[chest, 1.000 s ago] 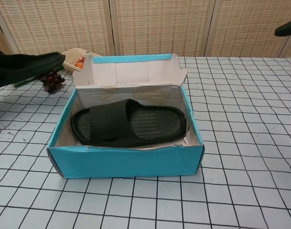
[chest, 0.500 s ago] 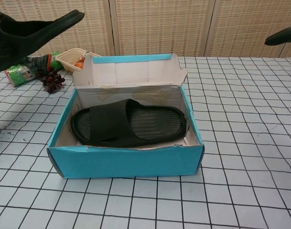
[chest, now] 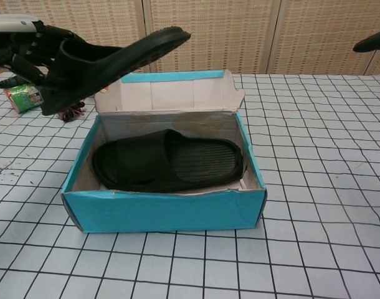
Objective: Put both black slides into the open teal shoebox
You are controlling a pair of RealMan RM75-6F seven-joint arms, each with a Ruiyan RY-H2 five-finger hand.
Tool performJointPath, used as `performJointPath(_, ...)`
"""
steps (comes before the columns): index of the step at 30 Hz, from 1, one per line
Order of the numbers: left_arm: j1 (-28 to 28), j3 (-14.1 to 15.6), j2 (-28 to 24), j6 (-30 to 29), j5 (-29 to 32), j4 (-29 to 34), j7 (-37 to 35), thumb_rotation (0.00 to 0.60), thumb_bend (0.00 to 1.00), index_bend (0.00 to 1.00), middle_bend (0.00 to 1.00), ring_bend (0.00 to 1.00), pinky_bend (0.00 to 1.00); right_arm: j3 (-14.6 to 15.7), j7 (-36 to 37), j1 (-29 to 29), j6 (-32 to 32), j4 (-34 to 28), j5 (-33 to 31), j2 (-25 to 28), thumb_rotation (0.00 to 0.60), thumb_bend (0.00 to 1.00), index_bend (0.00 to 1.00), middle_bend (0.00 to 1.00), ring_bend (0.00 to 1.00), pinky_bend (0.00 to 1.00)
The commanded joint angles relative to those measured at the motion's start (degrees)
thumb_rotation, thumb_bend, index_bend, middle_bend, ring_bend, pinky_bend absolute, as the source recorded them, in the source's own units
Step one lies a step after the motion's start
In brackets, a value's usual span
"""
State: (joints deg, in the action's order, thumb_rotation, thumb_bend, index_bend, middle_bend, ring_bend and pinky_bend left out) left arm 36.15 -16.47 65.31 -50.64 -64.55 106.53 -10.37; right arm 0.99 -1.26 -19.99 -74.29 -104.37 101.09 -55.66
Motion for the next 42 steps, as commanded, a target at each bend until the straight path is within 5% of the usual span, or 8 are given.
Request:
performJointPath(1, 1.8, 1.0, -0.7, 2.8, 0.9, 2.1, 1.3, 0.6, 0.89, 0.71, 0.81, 0.67, 0.7, 0.0, 0.5, -0.2, 0.3, 0.6, 0.0, -0.4, 0.6, 0.41, 0.0, 0.0, 0.0, 0.0)
performJointPath(20, 6.0, 0.0, -5.9, 18.0, -7.4, 2.7, -17.1, 0.6, 0.89, 0.72, 0.84, 0.69, 0.7, -0.3, -1.0, -0.7, 1.8, -0.1, -0.9, -0.8, 0.6, 0.41, 0.0, 0.0, 0.0, 0.0)
performJointPath(29, 7.0, 1.9, -1.8, 16.4, -7.0, -0.4, -15.6, 0.6, 0.89, 0.72, 0.84, 0.69, 0.67, -0.4, -0.2, -0.7, 1.3, 0.2, -0.6, -0.8, 0.6, 0.41, 0.0, 0.0, 0.0, 0.0)
performJointPath(42, 6.8, 6.1, 7.0, 8.0, -3.7, -4.6, -2.9, 0.6, 0.89, 0.72, 0.85, 0.69, 0.67, -0.1, 1.2, -0.8, 1.3, 0.6, -0.3, -0.1, 0.6, 0.41, 0.0, 0.0, 0.0, 0.0)
